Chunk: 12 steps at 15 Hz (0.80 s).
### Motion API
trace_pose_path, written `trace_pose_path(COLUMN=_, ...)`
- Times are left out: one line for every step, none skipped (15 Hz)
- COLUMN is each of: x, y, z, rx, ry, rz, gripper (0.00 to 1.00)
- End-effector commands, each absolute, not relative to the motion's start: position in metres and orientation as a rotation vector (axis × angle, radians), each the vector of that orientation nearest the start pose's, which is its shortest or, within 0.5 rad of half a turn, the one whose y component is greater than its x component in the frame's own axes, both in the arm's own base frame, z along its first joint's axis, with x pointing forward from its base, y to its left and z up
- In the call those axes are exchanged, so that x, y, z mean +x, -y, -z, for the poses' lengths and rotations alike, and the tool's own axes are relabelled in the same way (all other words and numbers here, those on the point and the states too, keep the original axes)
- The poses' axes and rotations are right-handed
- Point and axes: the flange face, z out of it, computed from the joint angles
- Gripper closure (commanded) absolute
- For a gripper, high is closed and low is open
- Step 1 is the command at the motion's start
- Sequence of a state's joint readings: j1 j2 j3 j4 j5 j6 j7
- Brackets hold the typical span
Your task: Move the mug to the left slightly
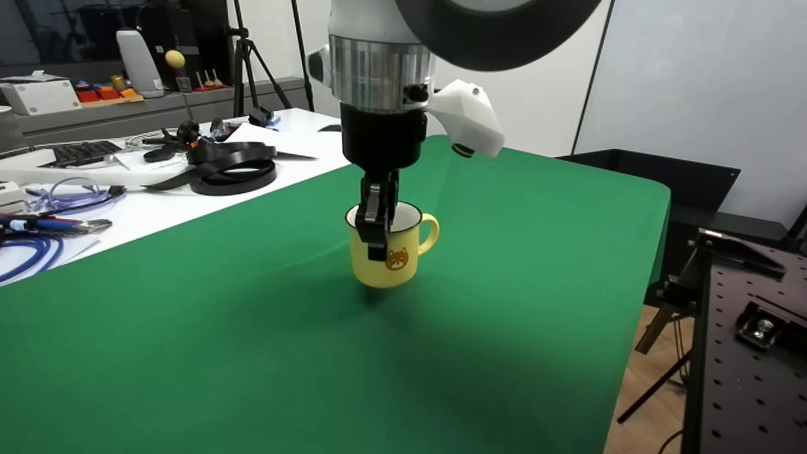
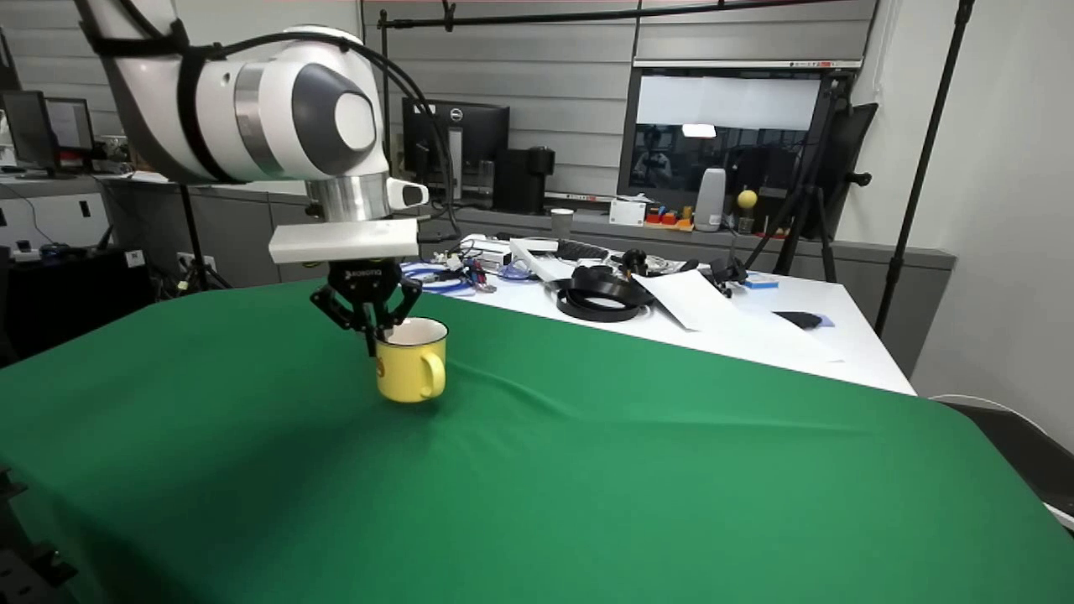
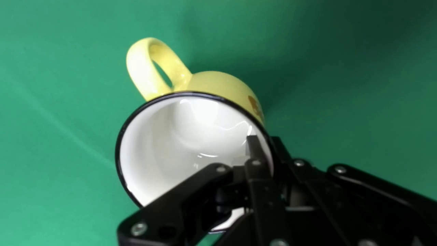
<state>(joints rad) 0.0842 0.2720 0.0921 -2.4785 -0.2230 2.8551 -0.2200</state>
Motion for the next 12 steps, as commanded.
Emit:
trace_pose_path(x=0.461, y=-0.097, z=-0.207, rx=-3.074, ry=0.91, rz=0.278, gripper=0.65)
trace_pose_path(x=0.46, y=-0.096, z=-0.205, rx=-3.077, ry=0.908, rz=0.283, gripper=0.64)
trace_pose_path(x=0.46, y=-0.094, z=-0.202, rx=-3.088, ry=0.904, rz=0.267, gripper=0.6)
trace_pose_path(x=0.46, y=-0.093, z=-0.199, rx=-3.094, ry=0.901, rz=0.252, gripper=0.52)
trace_pose_path(x=0.46, y=-0.092, z=-0.196, rx=-3.102, ry=0.897, rz=0.228, gripper=0.45)
trace_pose_path(x=0.46, y=-0.091, z=-0.193, rx=-3.109, ry=0.894, rz=0.211, gripper=0.39)
trace_pose_path(x=0.46, y=-0.091, z=-0.193, rx=-3.114, ry=0.895, rz=0.209, gripper=0.31)
trace_pose_path(x=0.46, y=-0.09, z=-0.194, rx=-3.116, ry=0.894, rz=0.212, gripper=0.25)
trace_pose_path(x=0.461, y=-0.09, z=-0.196, rx=-3.117, ry=0.893, rz=0.223, gripper=0.18)
trace_pose_path(x=0.463, y=-0.089, z=-0.201, rx=-3.119, ry=0.881, rz=0.227, gripper=0.12)
trace_pose_path(x=0.463, y=-0.091, z=-0.204, rx=-3.112, ry=0.866, rz=0.192, gripper=0.04)
trace_pose_path(x=0.464, y=-0.09, z=-0.208, rx=-3.118, ry=0.849, rz=0.152, gripper=0.01)
